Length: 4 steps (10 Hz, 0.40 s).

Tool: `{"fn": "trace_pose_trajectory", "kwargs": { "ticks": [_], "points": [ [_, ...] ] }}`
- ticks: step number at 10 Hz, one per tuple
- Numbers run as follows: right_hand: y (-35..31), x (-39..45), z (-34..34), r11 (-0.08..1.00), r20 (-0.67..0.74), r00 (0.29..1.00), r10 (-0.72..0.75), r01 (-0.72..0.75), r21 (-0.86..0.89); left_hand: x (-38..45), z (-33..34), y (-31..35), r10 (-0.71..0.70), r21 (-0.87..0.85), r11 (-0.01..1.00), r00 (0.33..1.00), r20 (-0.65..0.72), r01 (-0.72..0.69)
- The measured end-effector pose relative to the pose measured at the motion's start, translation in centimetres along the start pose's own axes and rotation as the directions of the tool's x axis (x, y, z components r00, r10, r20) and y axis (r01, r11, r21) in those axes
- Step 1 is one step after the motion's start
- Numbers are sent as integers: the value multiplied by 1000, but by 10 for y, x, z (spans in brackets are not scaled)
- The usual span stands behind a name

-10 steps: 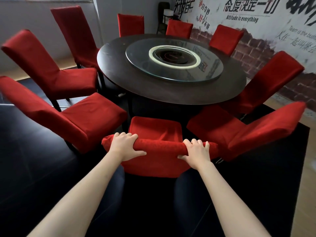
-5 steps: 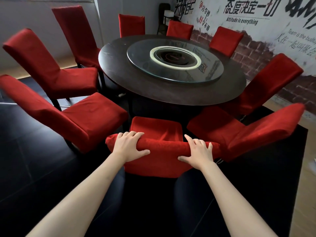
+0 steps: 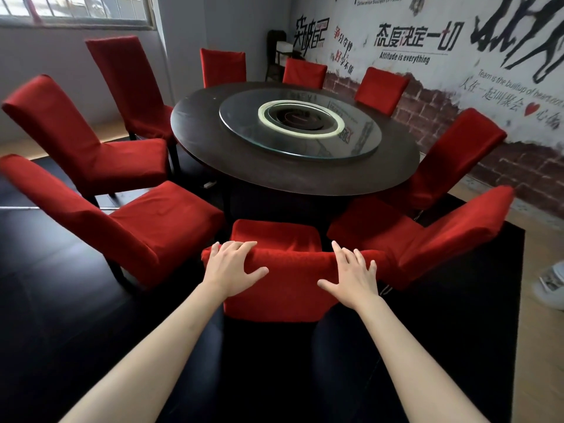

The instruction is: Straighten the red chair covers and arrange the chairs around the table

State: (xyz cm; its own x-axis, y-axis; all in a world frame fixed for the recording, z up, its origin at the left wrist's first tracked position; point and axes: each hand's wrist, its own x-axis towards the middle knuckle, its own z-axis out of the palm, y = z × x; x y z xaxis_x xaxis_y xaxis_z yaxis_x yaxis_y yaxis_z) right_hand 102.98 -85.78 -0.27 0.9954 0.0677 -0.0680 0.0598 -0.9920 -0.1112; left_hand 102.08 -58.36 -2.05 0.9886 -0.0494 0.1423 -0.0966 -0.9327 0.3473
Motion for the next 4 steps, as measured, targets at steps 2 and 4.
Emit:
{"fn": "trace_pose_trajectory", "kwargs": {
  "ticks": [2,4],
  "points": [
    [-20,-22,-3,998,-22,998,56,-56,26,-13,-12,-7,56,27,998,997,46,-57],
    [-45,-41,5,998,-33,998,51,-49,38,-34,-17,-25,66,47,997,997,50,-68]
  ]
}}
